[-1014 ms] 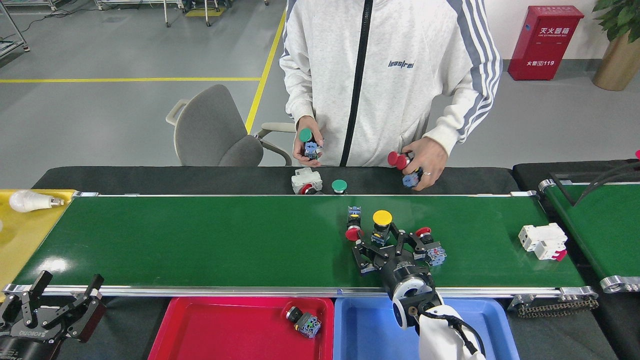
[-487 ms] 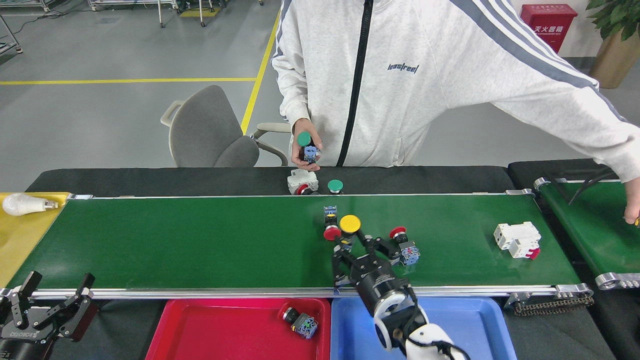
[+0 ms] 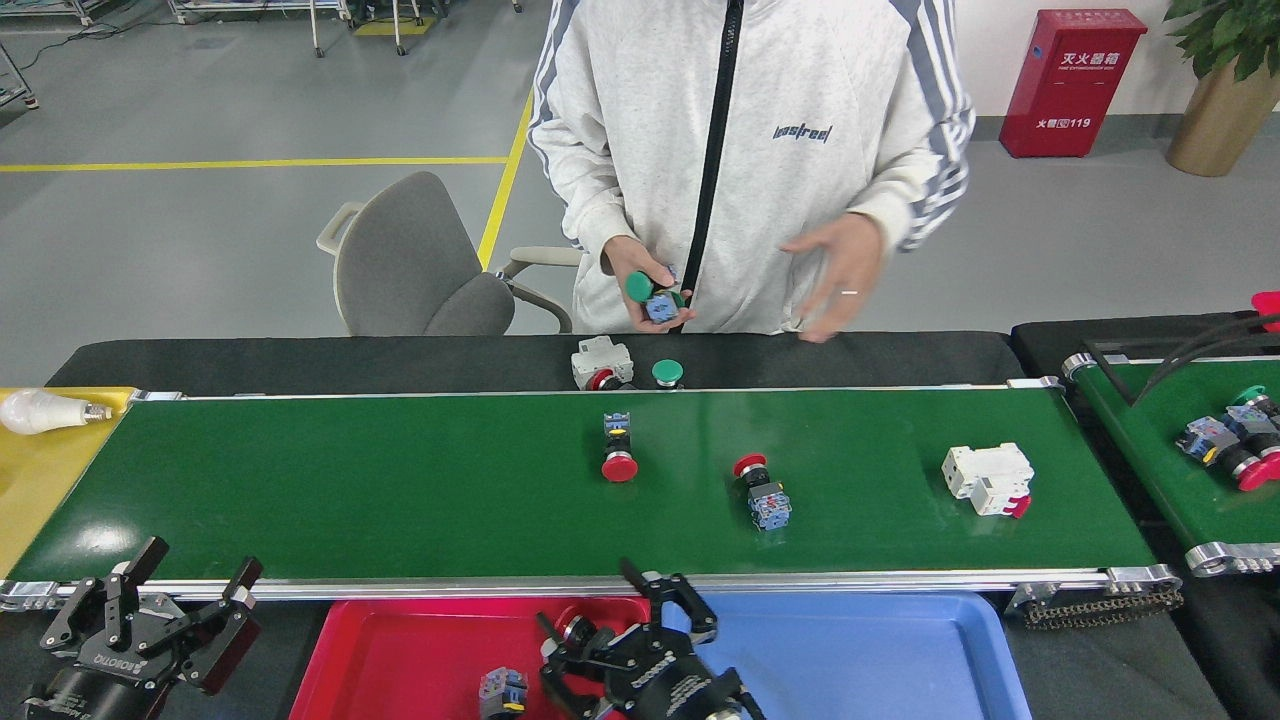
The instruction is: Pick switch part from conveyor to tray
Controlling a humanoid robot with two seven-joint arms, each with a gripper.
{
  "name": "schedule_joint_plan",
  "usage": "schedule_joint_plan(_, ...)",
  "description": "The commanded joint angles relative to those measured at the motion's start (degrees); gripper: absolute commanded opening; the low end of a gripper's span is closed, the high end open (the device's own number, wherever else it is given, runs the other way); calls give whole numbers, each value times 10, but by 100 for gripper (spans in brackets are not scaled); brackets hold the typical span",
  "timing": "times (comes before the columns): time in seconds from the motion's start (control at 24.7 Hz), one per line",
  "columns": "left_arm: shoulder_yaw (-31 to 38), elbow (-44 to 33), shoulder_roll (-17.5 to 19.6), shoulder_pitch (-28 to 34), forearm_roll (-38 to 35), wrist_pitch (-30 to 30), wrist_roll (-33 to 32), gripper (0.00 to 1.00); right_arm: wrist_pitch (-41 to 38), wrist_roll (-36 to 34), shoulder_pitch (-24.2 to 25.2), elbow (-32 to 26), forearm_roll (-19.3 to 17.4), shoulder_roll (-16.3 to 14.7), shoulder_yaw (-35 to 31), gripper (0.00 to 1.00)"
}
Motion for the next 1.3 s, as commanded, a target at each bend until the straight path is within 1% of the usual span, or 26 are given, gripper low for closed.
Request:
schedule_joint_plan(0.0,-31,-19,-10,-3,-8,31,-7,100,49,-52,23,-10,0,-4,-30,100)
schedule_joint_plan(0.04,-51,-21,-16,-8,-22,60,-10,100,60,-59,37,-10,-1,-10,-53,100)
schedule_joint_plan(0.12,-106,-21,-34,-24,-55,112,-12,100,62,-61,43,-9,-2,-11,-84,100)
schedule_joint_plan(0.24,-176,-14,-63,-72,-111,177,-37,100,67,-62,41,-8,-2,-10,-93,100)
schedule_joint_plan(0.37,-202,24,-104,-118,-134,201,-76,100,69,-57,28,-4,-3,-7,-120,100)
schedule_joint_plan(0.45,-203,57,-128,-150,-153,203,-98,100,69,-55,10,9,-1,-6,-142,100)
schedule_joint_plan(0.57,-202,112,-150,-186,-163,212,-103,100,111,-40,-49,61,0,-12,-148,100)
schedule_joint_plan(0.65,-204,135,-152,-205,-163,231,-103,100,129,-26,-86,96,1,-13,-148,100)
schedule_joint_plan(0.73,-208,163,-154,-224,-163,242,-103,100,130,-18,-119,135,0,-12,-147,100)
schedule_joint_plan(0.81,-208,188,-155,-245,-163,252,-103,100,130,-14,-142,163,1,-10,-143,100)
schedule_joint_plan(0.89,-208,216,-158,-268,-162,258,-103,100,130,-9,-160,188,1,-7,-142,100)
schedule_joint_plan(1.1,-207,267,-158,-305,-162,265,-103,100,129,0,-180,217,1,-6,-141,100)
schedule_joint_plan(1.14,-207,279,-158,-314,-162,270,-102,100,129,2,-187,227,1,-1,-141,100)
schedule_joint_plan(1.18,-207,292,-158,-322,-162,274,-100,100,129,2,-194,240,-1,8,-141,98)
schedule_joint_plan(1.22,-206,307,-157,-330,-162,280,-98,99,129,2,-204,253,0,15,-141,88)
schedule_joint_plan(1.26,-205,317,-156,-336,-162,289,-96,95,127,2,-211,262,1,16,-135,72)
